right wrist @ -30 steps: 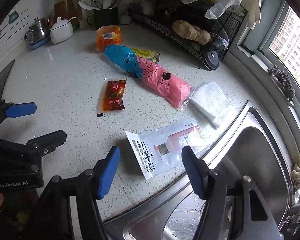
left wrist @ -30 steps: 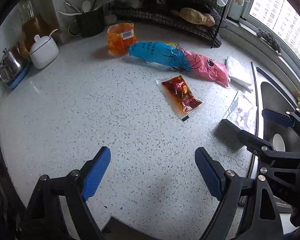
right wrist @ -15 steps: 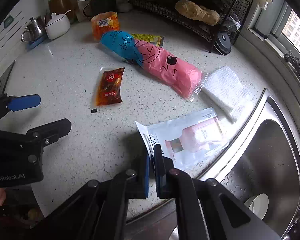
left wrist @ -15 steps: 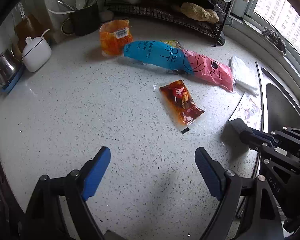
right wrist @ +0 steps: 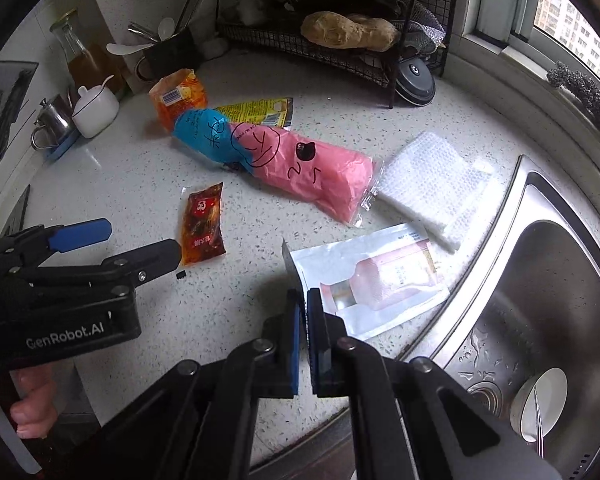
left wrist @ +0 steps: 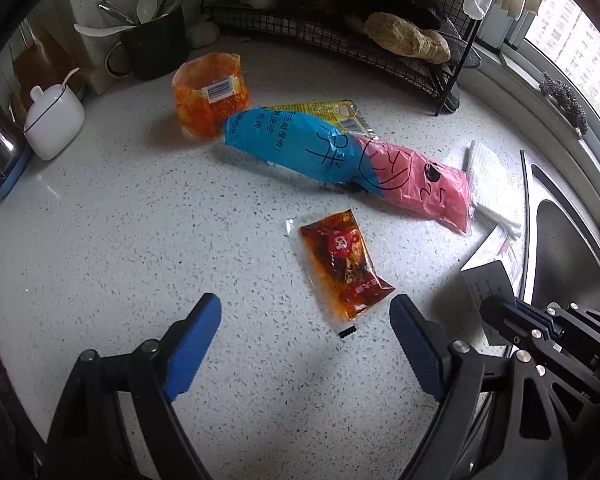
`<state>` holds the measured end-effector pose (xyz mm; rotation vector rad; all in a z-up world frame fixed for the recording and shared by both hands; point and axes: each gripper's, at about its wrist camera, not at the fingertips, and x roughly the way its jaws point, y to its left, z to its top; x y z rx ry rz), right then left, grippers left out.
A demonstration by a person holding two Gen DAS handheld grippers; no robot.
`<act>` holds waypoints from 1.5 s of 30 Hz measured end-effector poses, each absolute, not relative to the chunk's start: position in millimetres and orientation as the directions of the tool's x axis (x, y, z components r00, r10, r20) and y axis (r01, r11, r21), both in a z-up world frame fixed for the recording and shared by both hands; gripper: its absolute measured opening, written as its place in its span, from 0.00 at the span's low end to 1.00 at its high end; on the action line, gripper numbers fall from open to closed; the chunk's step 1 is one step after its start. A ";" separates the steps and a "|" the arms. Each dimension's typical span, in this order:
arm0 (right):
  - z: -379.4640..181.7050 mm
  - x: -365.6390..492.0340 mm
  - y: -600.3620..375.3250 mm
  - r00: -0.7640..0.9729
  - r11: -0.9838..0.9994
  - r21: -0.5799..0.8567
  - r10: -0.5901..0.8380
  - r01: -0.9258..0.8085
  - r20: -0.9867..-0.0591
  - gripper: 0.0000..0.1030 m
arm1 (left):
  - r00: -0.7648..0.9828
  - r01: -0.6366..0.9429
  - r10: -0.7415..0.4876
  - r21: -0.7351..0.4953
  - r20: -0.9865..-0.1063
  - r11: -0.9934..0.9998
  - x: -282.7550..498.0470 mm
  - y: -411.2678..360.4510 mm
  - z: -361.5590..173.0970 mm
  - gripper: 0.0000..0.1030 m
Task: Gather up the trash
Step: 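Grasp the red-orange snack packet with the left gripper, then carry the snack packet and sachet down toward the red bin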
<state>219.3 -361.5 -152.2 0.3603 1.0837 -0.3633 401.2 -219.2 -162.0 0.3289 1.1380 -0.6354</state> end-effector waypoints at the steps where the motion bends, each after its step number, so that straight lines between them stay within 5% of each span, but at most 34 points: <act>1: -152.9 220.2 -362.8 0.424 0.883 0.106 -0.112 0.458 -0.899 0.03 | 0.264 0.623 -0.302 -0.077 -0.916 0.779 403.5 -221.9 -163.7 0.82; 17: -166.3 220.4 -376.7 0.431 0.854 0.186 -0.048 0.485 -0.901 0.03 | 0.248 0.654 -0.251 -0.030 -0.936 0.756 428.3 -263.9 -193.9 0.81; 24: -165.3 223.5 -372.8 0.427 0.868 0.164 -0.060 0.469 -0.902 0.03 | 0.280 0.660 -0.244 0.002 -0.929 0.751 422.1 -246.2 -193.7 0.63; 29: -168.2 223.9 -368.6 0.419 0.876 0.148 -0.066 0.458 -0.905 0.03 | 0.290 0.693 -0.272 0.005 -0.918 0.721 409.6 -231.7 -185.4 0.29; 34: -169.0 221.5 -362.2 0.412 0.884 0.128 -0.079 0.451 -0.908 0.03 | 0.298 0.707 -0.283 0.012 -0.912 0.707 396.3 -219.9 -183.5 0.20; 45: -154.6 213.1 -326.2 0.450 0.917 0.125 -0.065 0.380 -0.891 0.01 | 0.317 0.678 -0.300 -0.006 -0.900 0.735 368.5 -167.9 -168.9 0.18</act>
